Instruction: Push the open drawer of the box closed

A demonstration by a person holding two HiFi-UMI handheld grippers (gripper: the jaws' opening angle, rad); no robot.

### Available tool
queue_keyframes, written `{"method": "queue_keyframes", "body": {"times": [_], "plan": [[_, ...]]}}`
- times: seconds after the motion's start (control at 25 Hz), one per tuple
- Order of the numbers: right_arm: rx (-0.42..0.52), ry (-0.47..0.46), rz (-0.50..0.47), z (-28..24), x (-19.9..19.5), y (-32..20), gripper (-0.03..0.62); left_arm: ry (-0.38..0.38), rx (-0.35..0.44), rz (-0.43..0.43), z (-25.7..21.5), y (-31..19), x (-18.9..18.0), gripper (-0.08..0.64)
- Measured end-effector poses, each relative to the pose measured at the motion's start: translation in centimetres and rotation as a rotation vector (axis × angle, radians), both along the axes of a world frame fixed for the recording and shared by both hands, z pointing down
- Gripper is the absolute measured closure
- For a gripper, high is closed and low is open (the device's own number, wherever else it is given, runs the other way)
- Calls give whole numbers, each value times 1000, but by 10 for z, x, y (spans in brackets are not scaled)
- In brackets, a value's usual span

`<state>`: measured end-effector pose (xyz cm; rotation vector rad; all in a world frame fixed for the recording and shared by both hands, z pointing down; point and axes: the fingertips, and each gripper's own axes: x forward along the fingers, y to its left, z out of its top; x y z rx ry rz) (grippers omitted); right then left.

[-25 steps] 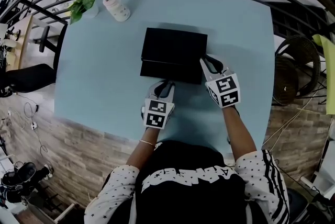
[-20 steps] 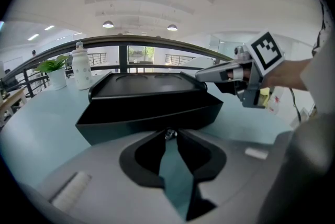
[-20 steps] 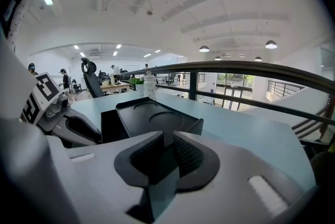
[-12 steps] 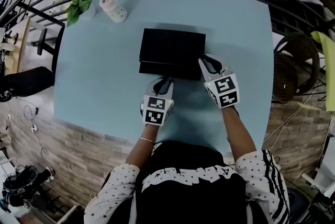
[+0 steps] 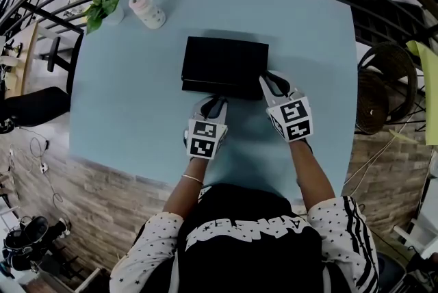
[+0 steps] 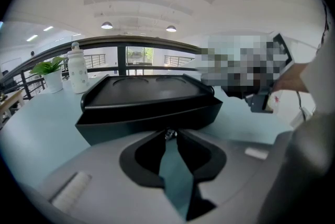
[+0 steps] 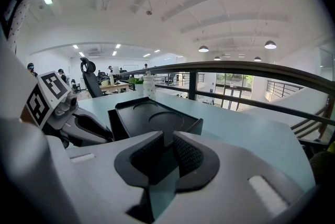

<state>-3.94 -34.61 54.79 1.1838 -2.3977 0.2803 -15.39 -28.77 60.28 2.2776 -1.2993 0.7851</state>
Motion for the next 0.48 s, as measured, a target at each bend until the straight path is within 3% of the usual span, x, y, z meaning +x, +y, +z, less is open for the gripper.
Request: {"method": "queue_keyframes", "body": {"times": [0.48], "plan": [[-2,-6,-1,-2,1,0,549,-2,6,-7,-2,-14,3,560]]}}
